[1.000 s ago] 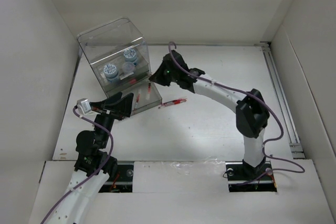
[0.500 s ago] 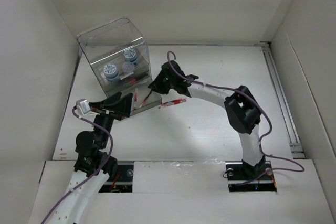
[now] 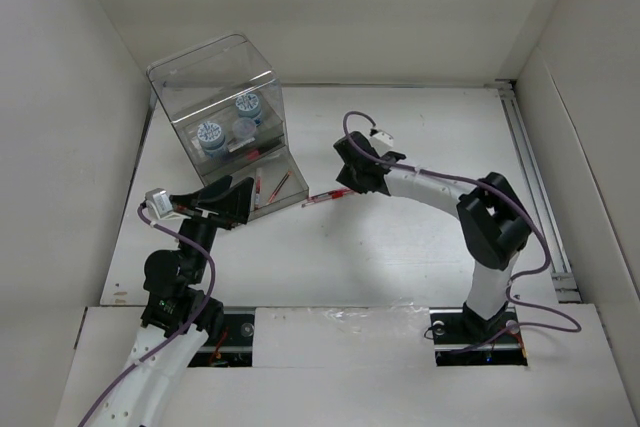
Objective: Sort the stationery into containers
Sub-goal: Pick up the pen from the center of the board.
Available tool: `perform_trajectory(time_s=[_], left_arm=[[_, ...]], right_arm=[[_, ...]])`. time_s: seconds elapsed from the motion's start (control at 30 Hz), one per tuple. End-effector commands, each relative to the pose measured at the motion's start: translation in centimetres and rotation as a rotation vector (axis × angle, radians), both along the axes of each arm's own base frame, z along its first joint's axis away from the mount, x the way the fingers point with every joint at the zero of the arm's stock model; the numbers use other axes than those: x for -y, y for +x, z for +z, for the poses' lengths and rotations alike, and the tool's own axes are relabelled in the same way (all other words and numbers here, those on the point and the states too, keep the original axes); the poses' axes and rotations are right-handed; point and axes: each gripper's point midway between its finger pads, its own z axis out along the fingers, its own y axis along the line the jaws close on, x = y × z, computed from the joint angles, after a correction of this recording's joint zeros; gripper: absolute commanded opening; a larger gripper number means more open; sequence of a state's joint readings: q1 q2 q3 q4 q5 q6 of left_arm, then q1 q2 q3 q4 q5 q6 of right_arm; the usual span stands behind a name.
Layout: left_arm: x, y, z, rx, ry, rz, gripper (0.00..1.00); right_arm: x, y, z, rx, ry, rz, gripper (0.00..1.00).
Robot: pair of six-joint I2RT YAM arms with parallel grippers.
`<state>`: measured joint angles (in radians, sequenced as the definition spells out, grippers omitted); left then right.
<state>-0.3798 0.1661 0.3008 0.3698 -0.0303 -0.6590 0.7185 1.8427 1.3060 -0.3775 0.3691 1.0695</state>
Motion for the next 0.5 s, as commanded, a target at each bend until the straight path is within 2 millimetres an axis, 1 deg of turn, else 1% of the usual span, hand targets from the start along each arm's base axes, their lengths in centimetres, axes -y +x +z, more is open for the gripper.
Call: perform_trajectory(time_s=[0.0, 0.03, 0.07, 0.1, 0.13, 0.17, 0.2, 0.23, 0.27, 0.33, 0.4, 0.43, 0.47], left_arm=[[0.2, -0.3, 0.8, 0.04, -0.007, -0.017, 0.88], [0.2, -0.3, 0.8, 0.04, -0.007, -0.017, 0.88], [0.2, -0.3, 0.8, 0.04, -0.007, -0.017, 0.88], [0.2, -0.3, 0.8, 0.04, -0.007, -0.017, 0.88], [0.2, -0.3, 0.8, 0.04, -0.007, -0.017, 0.88], [0.3, -0.2, 0.8, 0.04, -0.007, -0.017, 0.88], [0.3, -0.2, 0.8, 0.04, -0.007, -0.017, 0.88], [0.3, -0.2, 0.8, 0.04, -0.007, -0.017, 0.88], [0.4, 0.0, 0.5, 0.027, -0.002, -0.017, 0.88], [0.6, -0.1, 0.5, 0.029, 0.002, -0.028, 0.88], [0.5, 0.2, 0.3, 0.019, 0.002, -0.02, 0.88], [0.5, 0.2, 0.3, 0.019, 0.002, -0.02, 0.88], [0.5, 0.2, 0.3, 0.019, 0.002, -0.02, 0.88]], right_arm=[[3.5, 1.2, -0.8, 0.005, -0.091, -0.081, 0.36], [3.9, 1.4, -1.0, 0.004, -0.091, -0.09, 0.4], [4.0, 2.0, -1.3, -0.001, -0.071, -0.095, 0.4], [3.8, 1.8, -1.4, -0.008, -0.062, -0.087, 0.4], [4.0, 2.3, -1.8, -0.013, -0.054, -0.094, 0.4], [4.1, 2.2, -2.2, -0.02, -0.06, -0.094, 0.41], [3.9, 2.5, -2.2, -0.029, -0.048, -0.082, 0.41], [3.7, 2.8, -2.7, -0.031, -0.049, -0.082, 0.41], [3.6, 3.2, -2.8, -0.036, -0.039, -0.083, 0.41], [3.3, 3.3, -3.1, -0.045, -0.032, -0.074, 0.41], [3.0, 3.4, -2.9, -0.041, -0.018, -0.068, 0.41], [2.8, 3.2, -3.4, -0.055, -0.018, -0.062, 0.41], [2.5, 3.4, -3.5, -0.059, -0.009, -0.054, 0.41]])
